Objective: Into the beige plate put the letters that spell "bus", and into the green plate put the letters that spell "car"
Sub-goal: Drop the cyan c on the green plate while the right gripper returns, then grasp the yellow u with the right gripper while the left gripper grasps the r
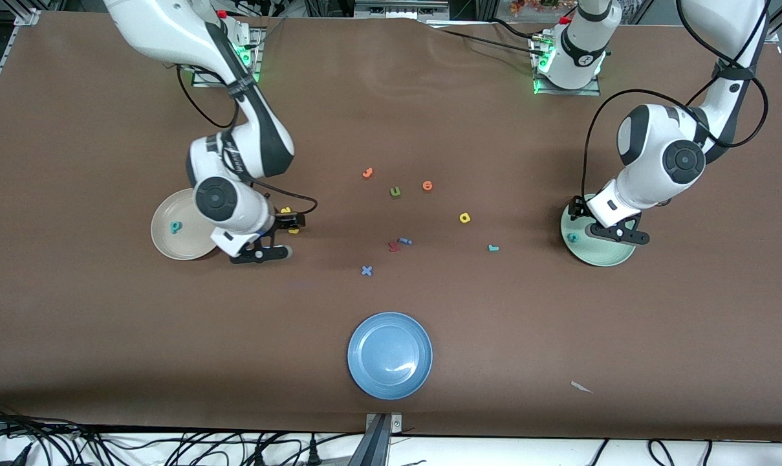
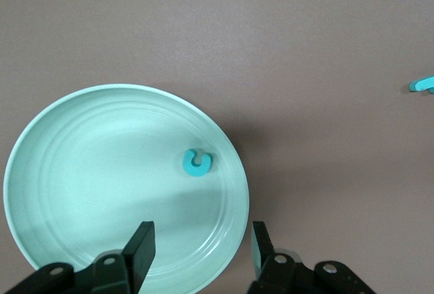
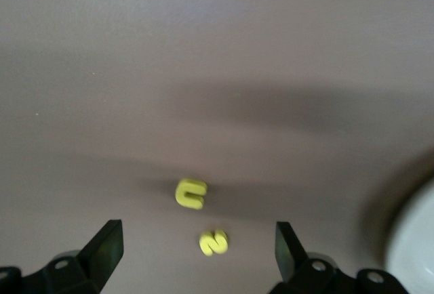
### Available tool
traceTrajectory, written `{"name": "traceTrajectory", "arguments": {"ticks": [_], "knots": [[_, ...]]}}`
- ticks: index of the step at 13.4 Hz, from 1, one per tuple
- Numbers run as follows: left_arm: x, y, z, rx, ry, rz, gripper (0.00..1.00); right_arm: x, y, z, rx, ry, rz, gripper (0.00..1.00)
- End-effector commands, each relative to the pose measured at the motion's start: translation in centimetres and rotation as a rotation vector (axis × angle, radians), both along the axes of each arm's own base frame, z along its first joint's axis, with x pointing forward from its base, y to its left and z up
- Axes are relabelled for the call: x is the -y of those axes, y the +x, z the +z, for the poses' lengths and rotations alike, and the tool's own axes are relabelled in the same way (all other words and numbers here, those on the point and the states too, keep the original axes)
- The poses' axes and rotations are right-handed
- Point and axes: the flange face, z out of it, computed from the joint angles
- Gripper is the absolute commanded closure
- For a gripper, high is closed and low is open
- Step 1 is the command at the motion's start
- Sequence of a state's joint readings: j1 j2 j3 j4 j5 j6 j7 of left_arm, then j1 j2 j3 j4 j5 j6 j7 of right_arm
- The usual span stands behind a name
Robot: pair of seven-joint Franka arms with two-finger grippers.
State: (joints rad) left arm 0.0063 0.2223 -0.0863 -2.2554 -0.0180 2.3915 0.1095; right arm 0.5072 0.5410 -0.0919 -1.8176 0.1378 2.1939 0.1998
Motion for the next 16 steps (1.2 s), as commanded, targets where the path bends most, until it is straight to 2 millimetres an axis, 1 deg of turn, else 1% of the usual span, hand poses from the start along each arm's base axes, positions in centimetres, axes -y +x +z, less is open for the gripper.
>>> {"name": "traceTrajectory", "arguments": {"ticks": [1, 2, 3, 4, 5, 6, 7, 8, 10, 11, 12, 13, 14, 16], "knots": [[2.4, 0.7, 0.8, 0.022, -0.026, -0.019, 0.34, -0.5, -1.4, -2.6, 0.035, 0.007, -0.004, 0.02], [4.3, 1.2, 1.1, 0.027, -0.07, -0.004, 0.34, -0.3, -1.7, -3.1, 0.044, 0.007, -0.004, 0.07], [6.3, 1.8, 1.2, 0.031, -0.109, 0.002, 0.34, -0.2, -1.9, -3.5, 0.04, 0.004, -0.004, 0.18], [8.4, 2.7, 1.2, 0.038, -0.137, -0.004, 0.34, -0.1, -2.0, -3.6, 0.037, 0.003, -0.004, 0.25], [11.2, 4.0, 1.0, 0.046, -0.161, -0.027, 0.33, -0.1, -2.2, -4.0, 0.032, 0.0, -0.003, 0.35], [12.8, 4.7, 0.4, 0.044, -0.171, -0.034, 0.33, 0.0, -2.2, -4.2, 0.029, -0.001, -0.005, 0.39], [13.9, 5.0, -0.5, 0.032, -0.177, -0.018, 0.33, -0.1, -2.3, -4.4, 0.026, -0.003, -0.007, 0.39], [14.9, 5.4, -1.0, 0.048, -0.179, -0.009, 0.33, -0.1, -2.4, -4.7, 0.024, -0.005, -0.007, 0.39], [16.9, 5.2, -3.7, 0.084, -0.18, -0.021, 0.31, -0.1, -2.4, -5.0, 0.024, -0.006, -0.019, 0.39], [17.4, 5.2, -5.0, 0.094, -0.177, -0.025, 0.32, -0.1, -2.5, -5.3, 0.03, -0.007, -0.024, 0.39], [17.8, 5.3, -5.7, 0.102, -0.174, -0.032, 0.32, -0.2, -2.4, -5.5, 0.039, -0.004, -0.025, 0.39], [17.7, 5.7, -6.3, 0.102, -0.165, -0.031, 0.32, -0.2, -2.5, -5.7, 0.039, -0.006, -0.035, 0.39], [18.1, 5.5, -6.6, 0.099, -0.161, -0.04, 0.32, -0.5, -2.6, -5.8, 0.039, -0.006, -0.03, 0.39], [18.2, 5.4, -6.8, 0.096, -0.16, -0.041, 0.32, -0.5, -2.7, -5.8, 0.038, -0.007, -0.03, 0.47]]}}
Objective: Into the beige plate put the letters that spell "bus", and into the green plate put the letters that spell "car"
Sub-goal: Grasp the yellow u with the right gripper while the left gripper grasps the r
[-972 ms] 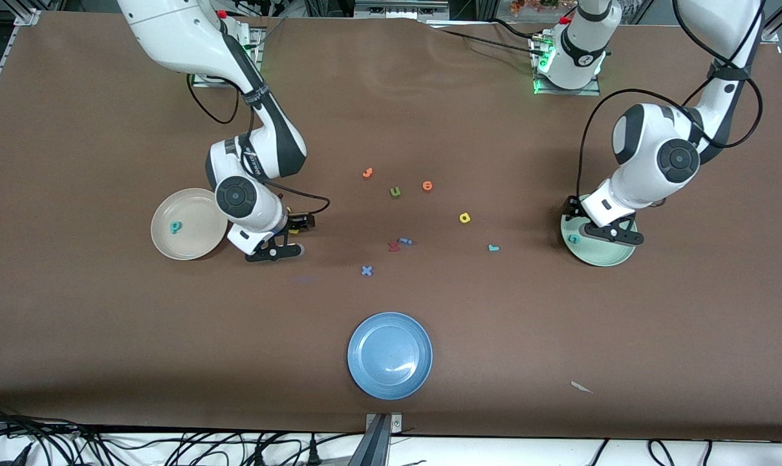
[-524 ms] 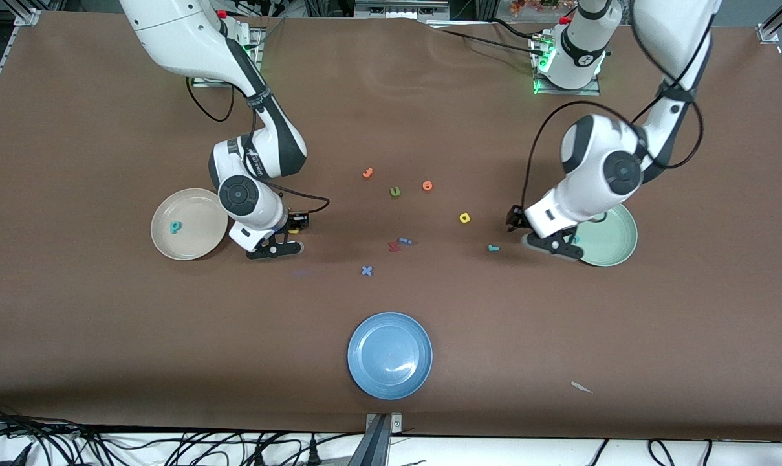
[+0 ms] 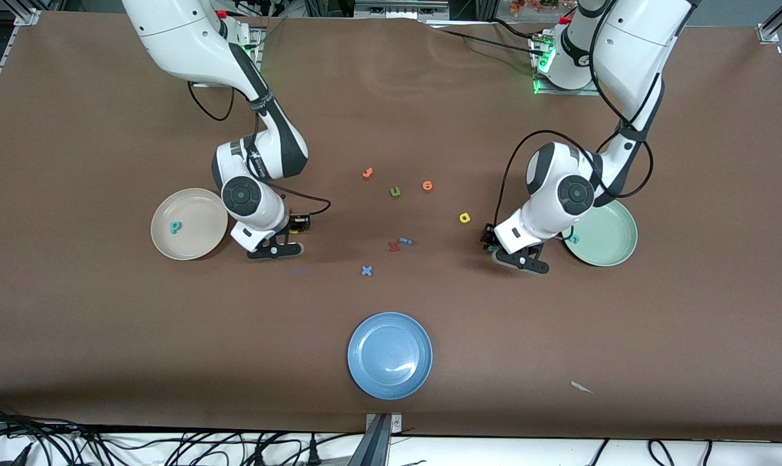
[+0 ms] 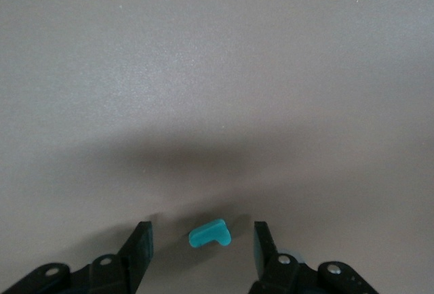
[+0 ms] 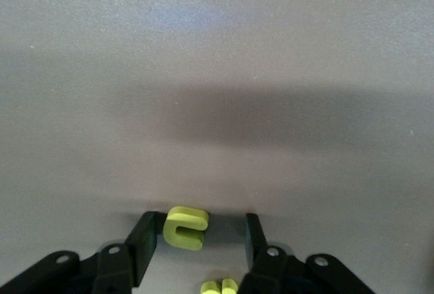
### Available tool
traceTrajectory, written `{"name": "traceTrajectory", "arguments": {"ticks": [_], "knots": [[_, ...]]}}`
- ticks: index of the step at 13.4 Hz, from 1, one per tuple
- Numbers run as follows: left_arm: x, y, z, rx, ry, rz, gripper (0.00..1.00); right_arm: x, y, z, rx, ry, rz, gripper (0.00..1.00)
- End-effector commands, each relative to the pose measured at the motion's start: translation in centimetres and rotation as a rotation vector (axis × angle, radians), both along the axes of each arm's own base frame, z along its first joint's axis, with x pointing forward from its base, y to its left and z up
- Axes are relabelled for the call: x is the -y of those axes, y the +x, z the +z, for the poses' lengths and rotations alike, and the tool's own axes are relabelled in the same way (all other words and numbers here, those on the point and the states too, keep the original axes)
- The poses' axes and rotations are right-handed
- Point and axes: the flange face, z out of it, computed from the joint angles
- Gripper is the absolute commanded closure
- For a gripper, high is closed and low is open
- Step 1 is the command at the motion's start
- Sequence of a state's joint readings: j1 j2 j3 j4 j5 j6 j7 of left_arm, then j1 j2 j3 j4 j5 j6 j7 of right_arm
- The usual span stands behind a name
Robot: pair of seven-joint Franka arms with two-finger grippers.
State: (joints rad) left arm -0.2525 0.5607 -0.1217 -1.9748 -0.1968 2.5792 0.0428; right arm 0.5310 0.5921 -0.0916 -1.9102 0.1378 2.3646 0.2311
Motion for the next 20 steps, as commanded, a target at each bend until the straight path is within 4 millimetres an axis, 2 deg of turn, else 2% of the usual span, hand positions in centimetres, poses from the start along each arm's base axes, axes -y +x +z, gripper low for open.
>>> {"name": "traceTrajectory", "arguments": {"ticks": [1, 3, 6, 9, 11, 13, 15, 16, 18, 20], "knots": [[0.5, 0.5, -0.3, -0.001, -0.003, 0.01, 0.32, -0.4, -0.5, -0.3, 0.005, 0.006, -0.015, 0.51], [1.0, -0.2, -1.2, -0.017, 0.003, -0.001, 0.32, -0.5, -0.5, -0.3, 0.005, 0.005, -0.018, 0.65], [1.1, -1.0, -2.3, -0.049, 0.014, 0.045, 0.31, -0.5, -0.5, -0.3, 0.005, 0.005, -0.018, 0.77], [1.4, -1.2, -2.5, -0.053, 0.016, 0.047, 0.34, -0.5, -0.5, -0.1, 0.003, 0.005, -0.017, 0.8], [1.4, -1.3, -2.8, -0.058, 0.018, 0.046, 0.5, -0.6, 0.1, 1.0, 0.011, 0.005, -0.061, 0.8], [1.4, -1.3, -2.8, -0.058, 0.019, 0.044, 0.74, 0.2, 1.2, 3.5, -0.012, -0.006, -0.072, 0.8], [1.4, -1.3, -2.8, -0.058, 0.019, 0.042, 0.94, 3.4, 3.3, 6.9, -0.064, -0.047, -0.118, 0.8], [1.3, -1.3, -2.8, -0.057, 0.02, 0.04, 1.0, 5.2, 3.9, 8.4, -0.1, -0.069, -0.141, 0.8], [0.9, -1.1, -2.2, -0.058, 0.021, 0.045, 1.0, 10.0, 4.8, 10.2, -0.116, -0.098, -0.176, 0.8], [-0.6, -0.3, 0.6, -0.061, 0.033, 0.043, 1.0, 15.8, 5.2, 10.7, -0.143, -0.114, -0.16, 0.8]]}}
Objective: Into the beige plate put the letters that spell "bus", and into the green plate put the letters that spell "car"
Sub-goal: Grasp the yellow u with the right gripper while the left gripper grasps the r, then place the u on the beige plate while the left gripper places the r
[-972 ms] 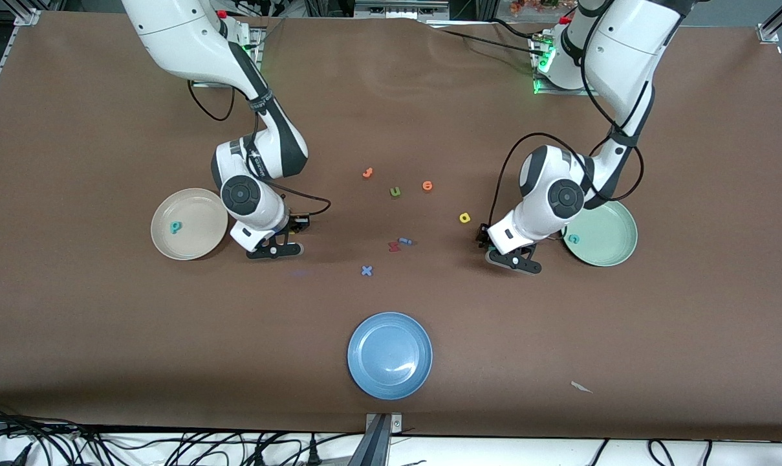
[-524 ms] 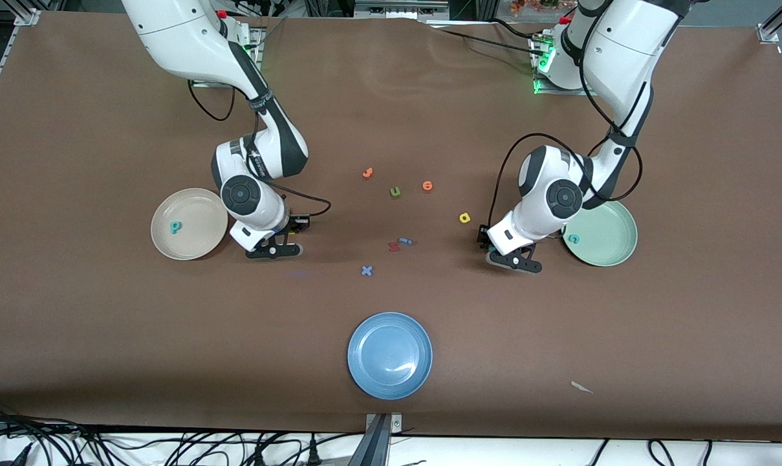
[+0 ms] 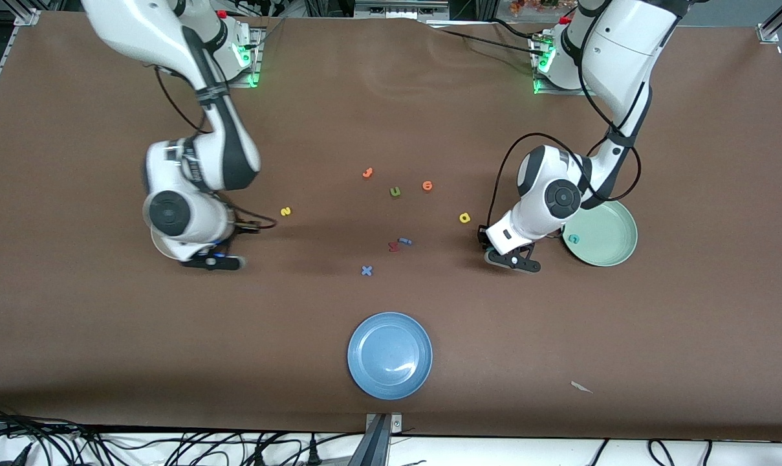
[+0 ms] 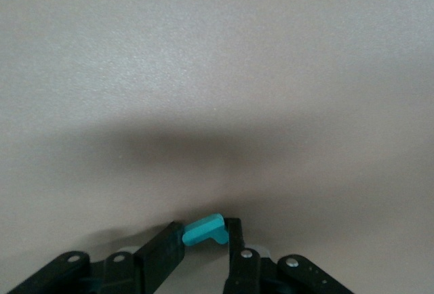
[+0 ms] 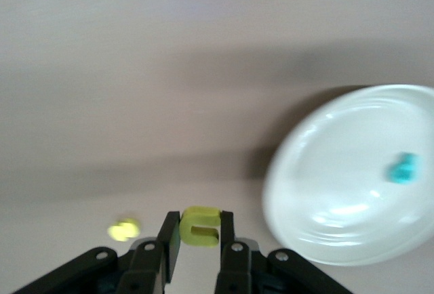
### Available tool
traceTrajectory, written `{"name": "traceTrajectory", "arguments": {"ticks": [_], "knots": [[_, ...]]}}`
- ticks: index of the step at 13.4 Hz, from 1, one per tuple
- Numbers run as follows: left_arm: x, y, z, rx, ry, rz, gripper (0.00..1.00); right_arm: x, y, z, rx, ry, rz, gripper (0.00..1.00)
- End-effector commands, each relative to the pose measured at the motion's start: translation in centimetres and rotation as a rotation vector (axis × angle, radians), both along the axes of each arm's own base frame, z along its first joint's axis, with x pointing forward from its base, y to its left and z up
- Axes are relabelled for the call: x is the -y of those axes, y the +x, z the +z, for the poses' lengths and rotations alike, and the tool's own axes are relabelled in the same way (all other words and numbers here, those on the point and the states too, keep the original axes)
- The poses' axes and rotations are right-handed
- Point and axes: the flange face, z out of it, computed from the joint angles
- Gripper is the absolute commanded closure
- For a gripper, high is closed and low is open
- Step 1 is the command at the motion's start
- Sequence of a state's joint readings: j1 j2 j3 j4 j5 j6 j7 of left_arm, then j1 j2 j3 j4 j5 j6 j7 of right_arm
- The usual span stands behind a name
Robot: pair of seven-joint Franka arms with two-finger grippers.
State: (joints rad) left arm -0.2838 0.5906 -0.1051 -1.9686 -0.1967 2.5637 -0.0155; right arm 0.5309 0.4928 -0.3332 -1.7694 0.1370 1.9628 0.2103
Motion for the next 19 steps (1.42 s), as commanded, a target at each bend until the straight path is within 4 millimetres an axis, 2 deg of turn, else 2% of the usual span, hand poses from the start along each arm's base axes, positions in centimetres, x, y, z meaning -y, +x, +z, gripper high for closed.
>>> {"name": "traceTrajectory", "arguments": {"ticks": [1, 3, 4, 5, 6, 7, 8, 9, 10, 11, 12, 13, 14, 15, 17, 18, 19], "knots": [[-3.4, 1.2, 4.5, -0.021, 0.036, 0.002, 1.0, 6.4, -0.5, -0.4, -0.05, -0.01, 0.015, 0.8], [-7.1, 1.8, 8.5, -0.033, 0.089, -0.035, 1.0, 8.9, -1.8, -3.0, -0.057, -0.024, 0.002, 0.8], [-9.0, 1.8, 9.8, -0.046, 0.093, -0.065, 1.0, 9.4, -2.8, -4.7, -0.048, -0.029, 0.0, 0.79], [-11.9, 1.9, 10.7, -0.055, 0.089, -0.092, 1.0, 9.8, -3.7, -6.1, -0.031, -0.033, -0.002, 0.79], [-14.5, 1.4, 10.7, -0.065, 0.085, -0.125, 1.0, 10.2, -4.0, -6.8, -0.019, -0.034, 0.005, 0.78], [-16.1, 0.6, 10.4, -0.075, 0.085, -0.143, 1.0, 10.2, -4.1, -7.1, -0.023, -0.029, 0.02, 0.75], [-18.0, 0.1, 10.2, -0.085, 0.092, -0.137, 1.0, 10.3, -4.2, -7.3, -0.024, -0.029, 0.027, 0.52], [-19.1, -0.7, 9.6, -0.097, 0.109, -0.149, 1.0, 10.3, -4.1, -7.2, -0.022, -0.029, 0.02, 0.05], [-20.5, -1.3, 8.9, -0.103, 0.141, -0.166, 1.0, 10.1, -3.9, -6.7, -0.017, -0.027, 0.013, 0.01], [-21.9, -1.4, 8.6, -0.094, 0.173, -0.177, 0.91, 9.8, -3.8, -6.0, -0.013, -0.022, 0.008, 0.01], [-22.3, -1.6, 8.3, -0.089, 0.182, -0.178, 0.67, 9.0, -3.6, -4.7, -0.005, -0.014, -0.009, 0.01], [-22.3, -1.6, 8.2, -0.086, 0.181, -0.175, 0.47, 7.2, -3.8, -4.1, -0.005, -0.014, -0.041, 0.01], [-22.1, -1.5, 8.3, -0.084, 0.179, -0.172, 0.39, 4.6, -4.1, -3.8, 0.003, -0.015, -0.085, 0.01], [-21.9, -1.5, 8.3, -0.083, 0.175, -0.16, 0.34, 2.3, -4.6, -3.9, 0.007, -0.027, -0.146, 0.01], [-21.1, -1.3, 8.8, -0.072, 0.165, -0.16, 0.33, -2.3, -5.6, -4.5, 0.026, -0.044, -0.264, 0.01], [-20.0, -1.2, 8.8, -0.071, 0.125, -0.138, 0.33, -4.1, -6.0, -4.6, 0.043, -0.043, -0.3, 0.01], [-17.2, -1.3, 8.8, -0.073, 0.056, -0.116, 0.33, -5.6, -6.3, -4.8, 0.053, -0.041, -0.325, 0.01]]}}
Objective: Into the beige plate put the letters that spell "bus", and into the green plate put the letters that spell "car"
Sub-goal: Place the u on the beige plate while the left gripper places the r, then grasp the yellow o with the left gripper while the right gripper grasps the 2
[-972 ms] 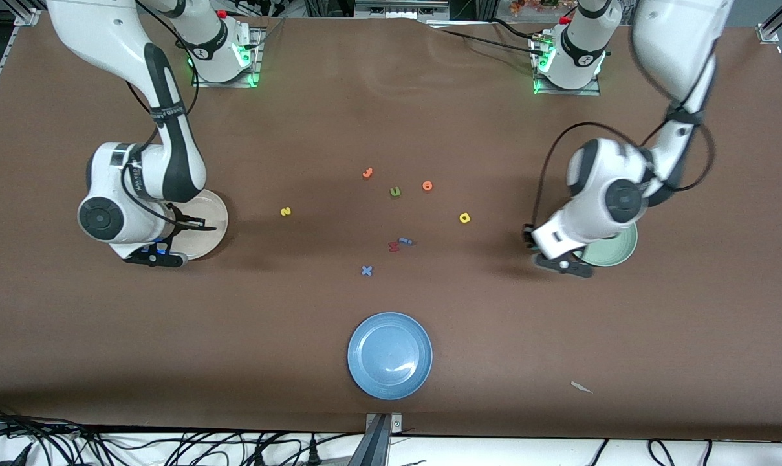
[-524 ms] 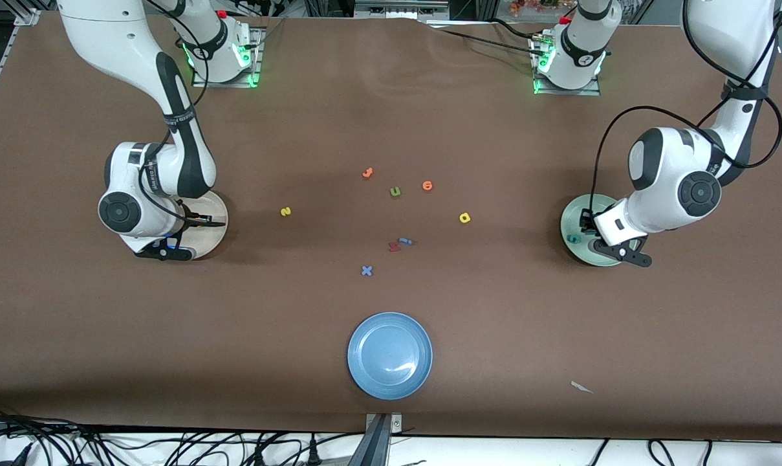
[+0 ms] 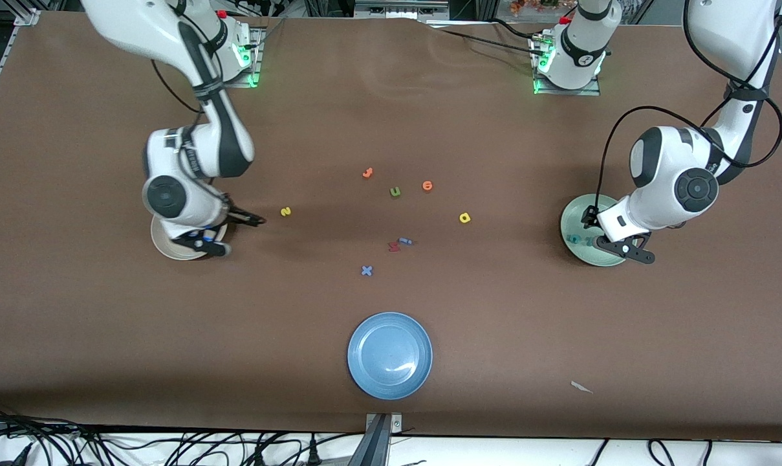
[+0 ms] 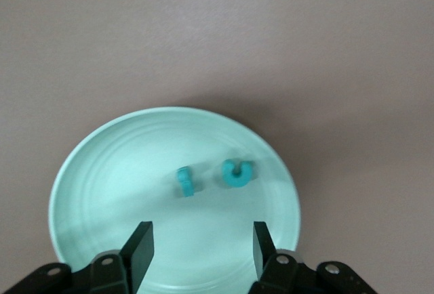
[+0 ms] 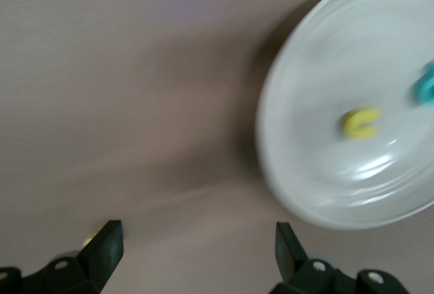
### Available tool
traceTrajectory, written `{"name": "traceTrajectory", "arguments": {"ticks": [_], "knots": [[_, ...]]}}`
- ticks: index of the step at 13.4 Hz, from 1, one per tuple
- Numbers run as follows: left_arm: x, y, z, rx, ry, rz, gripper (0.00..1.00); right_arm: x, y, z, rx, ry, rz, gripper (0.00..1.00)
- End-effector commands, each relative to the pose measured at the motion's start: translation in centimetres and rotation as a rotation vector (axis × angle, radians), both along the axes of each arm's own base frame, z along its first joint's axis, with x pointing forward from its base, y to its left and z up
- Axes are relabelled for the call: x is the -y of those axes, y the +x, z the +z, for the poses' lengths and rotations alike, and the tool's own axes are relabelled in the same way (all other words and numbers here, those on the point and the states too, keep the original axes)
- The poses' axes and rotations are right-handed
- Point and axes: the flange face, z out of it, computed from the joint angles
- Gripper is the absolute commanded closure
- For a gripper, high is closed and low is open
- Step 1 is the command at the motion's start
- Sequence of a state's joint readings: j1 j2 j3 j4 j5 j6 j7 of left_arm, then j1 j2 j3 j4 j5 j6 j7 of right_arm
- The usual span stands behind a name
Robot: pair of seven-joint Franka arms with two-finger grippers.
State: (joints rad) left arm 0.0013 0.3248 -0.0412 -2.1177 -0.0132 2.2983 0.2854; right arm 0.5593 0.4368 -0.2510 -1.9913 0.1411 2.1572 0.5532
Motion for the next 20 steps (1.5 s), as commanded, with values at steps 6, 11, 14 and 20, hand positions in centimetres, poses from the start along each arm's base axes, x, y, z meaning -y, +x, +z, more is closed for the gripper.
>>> {"name": "traceTrajectory", "arguments": {"ticks": [6, 11, 14, 20], "knots": [[16.5, -1.4, -0.1, 0.041, -0.232, 0.17, 0.33, -7.9, -2.8, -3.5, 0.06, 0.055, 0.337, 0.01], [23.1, -4.0, -4.5, 0.041, -0.215, 0.125, 0.3, -7.4, -3.3, -4.4, 0.02, 0.097, 0.555, 0.01], [26.0, -5.6, -6.1, 0.04, -0.208, 0.105, 0.3, -7.2, -3.5, -4.6, 0.054, 0.105, 0.573, 0.14], [28.1, -7.0, -8.2, 0.055, -0.17, 0.036, 0.33, -6.2, -5.0, -5.4, 0.102, 0.116, 0.599, 0.15]]}}
